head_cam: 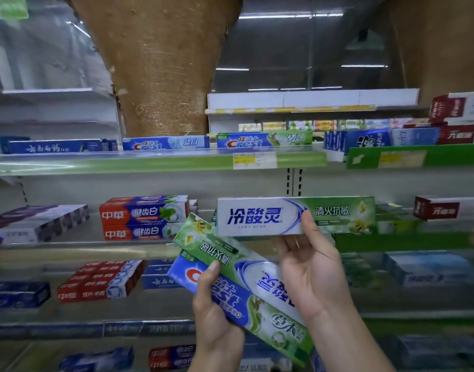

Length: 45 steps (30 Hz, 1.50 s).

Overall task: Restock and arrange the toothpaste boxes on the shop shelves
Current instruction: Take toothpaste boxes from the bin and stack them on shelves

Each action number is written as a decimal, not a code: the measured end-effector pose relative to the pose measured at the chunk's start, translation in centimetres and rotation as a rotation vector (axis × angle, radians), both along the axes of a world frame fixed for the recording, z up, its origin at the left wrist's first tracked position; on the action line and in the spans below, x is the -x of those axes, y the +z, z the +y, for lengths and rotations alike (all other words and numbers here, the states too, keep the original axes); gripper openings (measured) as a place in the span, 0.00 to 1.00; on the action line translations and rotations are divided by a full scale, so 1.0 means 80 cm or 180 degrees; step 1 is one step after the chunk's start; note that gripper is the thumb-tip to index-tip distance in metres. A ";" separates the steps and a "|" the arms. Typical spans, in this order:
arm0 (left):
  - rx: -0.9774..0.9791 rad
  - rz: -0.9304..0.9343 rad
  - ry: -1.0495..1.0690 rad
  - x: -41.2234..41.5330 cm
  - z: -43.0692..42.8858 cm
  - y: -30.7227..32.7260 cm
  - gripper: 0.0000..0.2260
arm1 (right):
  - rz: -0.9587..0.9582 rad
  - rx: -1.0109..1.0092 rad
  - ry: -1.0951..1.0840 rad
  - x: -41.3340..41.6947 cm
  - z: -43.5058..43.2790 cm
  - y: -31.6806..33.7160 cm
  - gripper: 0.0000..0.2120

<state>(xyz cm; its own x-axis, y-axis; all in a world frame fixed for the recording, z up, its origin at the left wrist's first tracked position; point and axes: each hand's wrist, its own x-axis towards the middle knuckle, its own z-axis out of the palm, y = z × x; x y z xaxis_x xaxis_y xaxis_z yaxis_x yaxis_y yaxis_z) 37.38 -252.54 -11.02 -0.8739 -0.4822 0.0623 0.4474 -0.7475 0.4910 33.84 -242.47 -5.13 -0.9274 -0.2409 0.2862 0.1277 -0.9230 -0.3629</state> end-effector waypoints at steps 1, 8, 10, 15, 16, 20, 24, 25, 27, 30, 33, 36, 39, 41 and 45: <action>0.0010 0.0084 -0.0109 -0.003 0.004 0.001 0.45 | 0.0012 -0.0090 -0.0088 -0.002 0.005 0.001 0.12; -0.0260 0.0434 -0.0293 -0.018 0.024 0.003 0.38 | 0.0099 -0.0836 -0.0806 -0.023 0.040 0.011 0.42; -0.0260 0.0460 -0.0291 -0.023 0.025 0.008 0.25 | 0.0122 -0.1005 -0.0845 -0.027 0.056 0.012 0.27; -0.0419 0.0041 -0.0107 -0.021 0.029 0.014 0.11 | 0.0216 -0.1215 -0.0985 -0.037 0.093 0.000 0.17; -0.0374 -0.0048 -0.0124 -0.026 0.030 0.019 0.11 | 0.0198 -0.1311 -0.1057 -0.035 0.099 -0.005 0.20; -0.0203 -0.0313 -0.0402 -0.021 0.011 0.024 0.16 | 0.0101 -0.1600 -0.1447 -0.027 0.111 -0.016 0.49; 0.0410 -0.0038 -0.0111 -0.014 -0.001 0.031 0.34 | 0.0131 -0.1931 -0.1306 -0.029 0.126 -0.024 0.53; 0.0495 -0.0030 -0.0282 -0.011 0.000 0.029 0.31 | 0.0106 -0.2017 -0.1261 -0.032 0.131 -0.029 0.53; 0.0566 -0.0288 -0.0316 0.000 0.005 0.005 0.16 | 0.0001 -0.2222 -0.1196 -0.040 0.137 -0.043 0.53; 0.0641 -0.0237 -0.0282 0.002 0.030 -0.032 0.05 | -0.0162 -0.2352 -0.1143 -0.052 0.134 -0.065 0.51; 0.0085 0.0163 -0.1083 -0.012 0.028 -0.034 0.25 | -0.0260 -0.2215 -0.1146 -0.055 0.118 -0.082 0.49; -0.0072 -0.0422 -0.0863 -0.004 0.017 -0.045 0.13 | -0.0307 -0.2063 -0.1005 -0.051 0.105 -0.089 0.50; -0.0144 -0.0239 0.0036 -0.009 0.031 -0.038 0.13 | -0.0304 -0.2050 -0.0792 -0.044 0.089 -0.086 0.47; -0.0378 -0.0314 0.0105 -0.013 0.044 -0.018 0.10 | -0.0234 -0.2100 -0.0657 -0.040 0.077 -0.080 0.37; -0.0363 -0.0001 -0.0652 -0.007 0.000 -0.007 0.20 | -0.0059 -0.2203 -0.0588 -0.036 0.051 -0.069 0.26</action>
